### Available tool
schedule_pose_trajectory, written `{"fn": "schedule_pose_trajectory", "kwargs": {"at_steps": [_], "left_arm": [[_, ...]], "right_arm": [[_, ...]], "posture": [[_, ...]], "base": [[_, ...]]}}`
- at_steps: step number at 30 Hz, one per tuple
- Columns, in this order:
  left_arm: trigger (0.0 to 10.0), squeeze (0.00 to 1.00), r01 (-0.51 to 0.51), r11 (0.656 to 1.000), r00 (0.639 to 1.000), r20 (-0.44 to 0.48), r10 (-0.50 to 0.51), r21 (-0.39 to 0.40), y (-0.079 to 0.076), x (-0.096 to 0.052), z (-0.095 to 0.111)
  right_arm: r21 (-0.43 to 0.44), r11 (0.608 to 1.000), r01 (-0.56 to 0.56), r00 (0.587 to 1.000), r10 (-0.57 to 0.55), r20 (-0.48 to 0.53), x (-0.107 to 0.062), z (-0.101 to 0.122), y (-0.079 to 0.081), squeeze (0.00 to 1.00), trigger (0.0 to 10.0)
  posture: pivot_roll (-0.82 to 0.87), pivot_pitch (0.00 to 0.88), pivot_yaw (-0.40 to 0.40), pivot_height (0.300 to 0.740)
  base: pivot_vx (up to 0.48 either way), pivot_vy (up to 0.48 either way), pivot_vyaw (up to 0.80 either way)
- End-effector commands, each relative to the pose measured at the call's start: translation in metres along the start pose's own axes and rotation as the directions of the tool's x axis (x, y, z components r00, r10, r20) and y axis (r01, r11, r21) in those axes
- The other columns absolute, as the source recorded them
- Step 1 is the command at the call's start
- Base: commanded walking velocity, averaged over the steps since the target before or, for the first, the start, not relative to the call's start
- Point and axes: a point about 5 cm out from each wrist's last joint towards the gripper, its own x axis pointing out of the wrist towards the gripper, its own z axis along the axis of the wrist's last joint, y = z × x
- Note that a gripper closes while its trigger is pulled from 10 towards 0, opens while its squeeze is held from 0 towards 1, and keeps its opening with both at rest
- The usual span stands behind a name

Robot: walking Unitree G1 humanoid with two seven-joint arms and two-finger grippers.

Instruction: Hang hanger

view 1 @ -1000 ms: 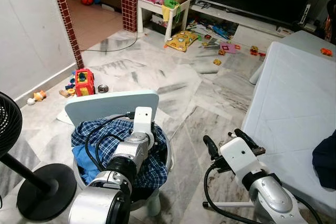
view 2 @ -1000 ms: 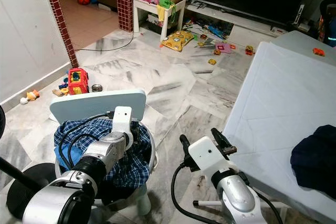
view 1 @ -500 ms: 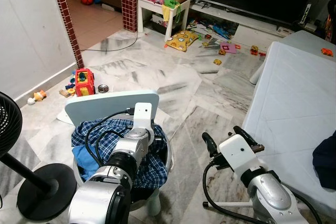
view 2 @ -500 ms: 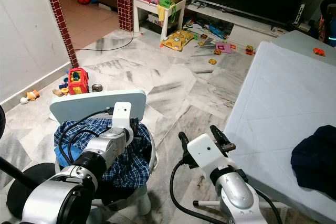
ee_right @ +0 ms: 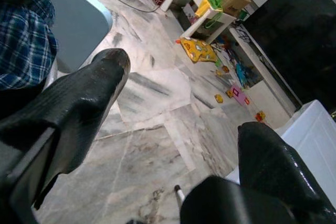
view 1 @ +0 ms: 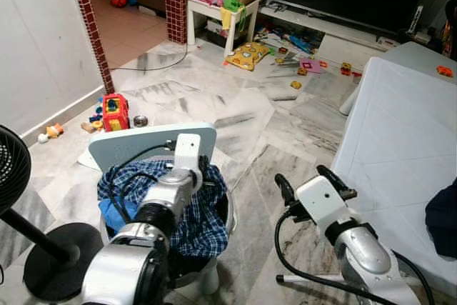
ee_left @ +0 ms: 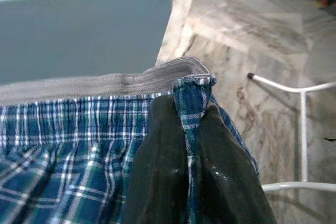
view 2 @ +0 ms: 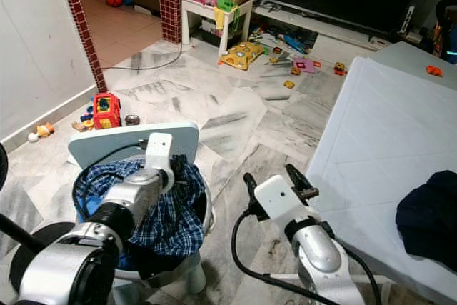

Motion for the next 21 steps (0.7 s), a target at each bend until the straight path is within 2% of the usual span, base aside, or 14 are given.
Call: {"fn": "schedule_pose_trajectory", "kwargs": {"at_steps": [1, 2, 5, 8, 11, 12, 14, 17, 21], "left_arm": [[0.0, 0.0, 0.066, 0.997, 0.997, 0.044, -0.068, 0.044, -0.006, -0.002, 0.007], [0.0, 0.0, 0.108, 0.993, 0.988, 0.101, -0.113, 0.055, -0.008, -0.005, 0.013], [0.0, 0.0, 0.136, 0.988, 0.978, 0.147, -0.145, 0.068, -0.011, -0.007, 0.018], [0.0, 0.0, 0.232, 0.962, 0.932, 0.248, -0.263, 0.146, -0.021, -0.019, 0.028], [0.0, 0.0, 0.288, 0.938, 0.907, 0.259, -0.331, 0.191, -0.027, -0.023, 0.028], [0.0, 0.0, 0.319, 0.919, 0.883, 0.281, -0.377, 0.231, -0.031, -0.028, 0.029], [0.0, 0.0, 0.341, 0.903, 0.866, 0.285, -0.41, 0.262, -0.034, -0.031, 0.03], [0.0, 0.0, 0.336, 0.895, 0.858, 0.297, -0.42, 0.295, -0.037, -0.032, 0.033], [0.8, 0.0, 0.286, 0.916, 0.868, 0.328, -0.372, 0.282, -0.034, -0.03, 0.037]], "right_arm": [[0.0, 1.0, 0.031, 0.999, -0.031, 0.008, 0.002, 0.001, -0.009, 0.0, 10.0], [0.003, 0.999, 0.04, 0.999, -0.04, 0.01, 0.004, 0.001, -0.012, 0.0, 10.0], [0.004, 0.999, 0.049, 0.999, -0.049, 0.01, 0.005, 0.002, -0.015, 0.0, 10.0], [0.016, 0.996, 0.082, 0.996, -0.083, 0.016, 0.005, 0.001, -0.024, 0.0, 10.0], [0.033, 0.994, 0.103, 0.994, -0.104, 0.02, 0.007, 0.002, -0.03, 0.0, 10.0], [0.048, 0.991, 0.122, 0.992, -0.124, 0.028, 0.006, 0.003, -0.033, 0.0, 10.0], [0.063, 0.988, 0.144, 0.988, -0.147, 0.04, 0.006, 0.004, -0.036, 0.0, 10.0], [0.104, 0.974, 0.201, 0.976, -0.208, 0.068, 0.006, 0.008, -0.044, 0.0, 10.0], [0.185, 0.935, 0.304, 0.942, -0.324, 0.09, -0.001, 0.007, -0.056, 0.0, 10.0]], "posture": [[0.09, 0.0, -0.091, 0.74], [0.1, 0.0, -0.089, 0.74], [0.1, 0.0, -0.089, 0.74], [0.1, 0.0, -0.089, 0.74], [0.1, 0.0, -0.088, 0.74], [0.09, 0.0, -0.085, 0.74], [0.09, 0.0, -0.075, 0.74], [0.08, 0.0, -0.06, 0.74], [0.08, 0.0, -0.056, 0.74]], "base": [[0.0, 0.0, 0.0], [0.0, 0.0, 0.0], [0.0, 0.0, 0.0], [0.0, 0.0, 0.0], [0.0, 0.0, 0.0], [0.0, 0.0, 0.0], [0.0, 0.0, 0.0], [0.0, 0.0, 0.0], [0.0, 0.0, 0.0]]}}
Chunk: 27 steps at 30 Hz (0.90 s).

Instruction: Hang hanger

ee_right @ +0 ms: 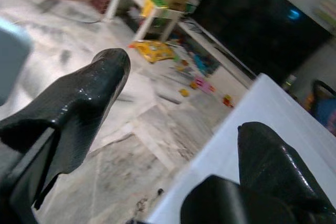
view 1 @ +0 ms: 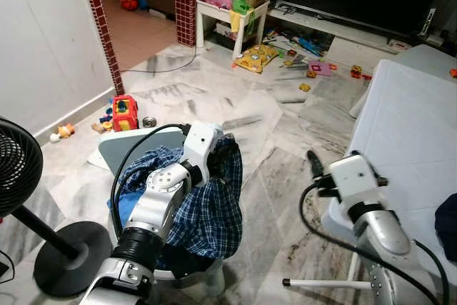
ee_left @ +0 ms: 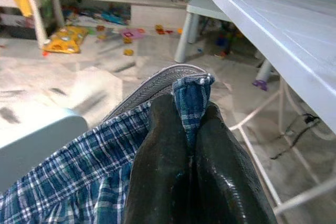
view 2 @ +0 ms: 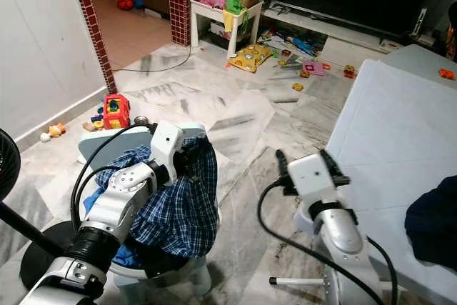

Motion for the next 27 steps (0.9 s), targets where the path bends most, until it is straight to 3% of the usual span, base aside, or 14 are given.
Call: {"fn": "schedule_pose_trajectory", "kwargs": {"at_steps": [1, 6, 15, 17, 19, 20, 27], "left_arm": [[0.9, 0.0, -0.021, 0.999, 0.999, 0.041, 0.02, 0.027, 0.001, 0.004, 0.011], [1.7, 0.0, -0.065, 0.998, 0.995, 0.073, 0.063, 0.022, 0.004, -0.001, 0.009], [2.2, 0.0, -0.048, 0.976, 0.997, 0.068, 0.035, 0.211, -0.01, -0.029, -0.022], [1.7, 0.0, -0.092, 0.982, 0.994, 0.075, 0.081, 0.162, -0.005, -0.029, -0.023], [2.1, 0.0, -0.113, 0.976, 0.99, 0.102, 0.095, 0.189, -0.002, -0.03, -0.019], [2.9, 0.0, -0.125, 0.97, 0.987, 0.123, 0.101, 0.209, -0.001, -0.03, -0.015], [4.7, 0.0, -0.173, 0.96, 0.979, 0.144, 0.143, 0.22, 0.003, -0.032, -0.011]], "right_arm": [[0.042, 0.995, 0.085, 0.996, -0.086, 0.012, -0.005, -0.001, -0.013, 0.0, 10.0], [0.087, 0.975, 0.203, 0.978, -0.206, 0.022, -0.018, -0.008, -0.032, 0.0, 10.0], [0.117, 0.964, 0.239, 0.969, -0.245, 0.039, -0.02, -0.007, -0.046, 0.0, 10.0], [0.108, 0.966, 0.235, 0.97, -0.24, 0.038, -0.02, -0.007, -0.046, 0.0, 10.0], [0.103, 0.968, 0.228, 0.972, -0.233, 0.038, -0.019, -0.007, -0.045, 0.0, 10.0], [0.094, 0.971, 0.22, 0.973, -0.225, 0.042, -0.016, -0.005, -0.044, 0.0, 10.0], [0.101, 0.974, 0.203, 0.977, -0.208, 0.038, -0.009, -0.004, -0.045, 0.0, 10.0]], "posture": [[0.09, 0.0, -0.059, 0.74], [0.1, 0.0, -0.084, 0.74], [0.11, 0.0, -0.104, 0.74], [0.12, 0.0, -0.111, 0.74], [0.12, 0.0, -0.117, 0.74], [0.13, 0.0, -0.121, 0.74], [0.15, 0.0, -0.123, 0.74]], "base": [[0.0, 0.0, 0.0], [0.0, 0.0, 0.0], [0.0, 0.0, 0.0], [0.0, 0.0, 0.0], [0.0, 0.0, 0.0], [0.0, 0.0, 0.0], [0.0, 0.0, -0.32]]}}
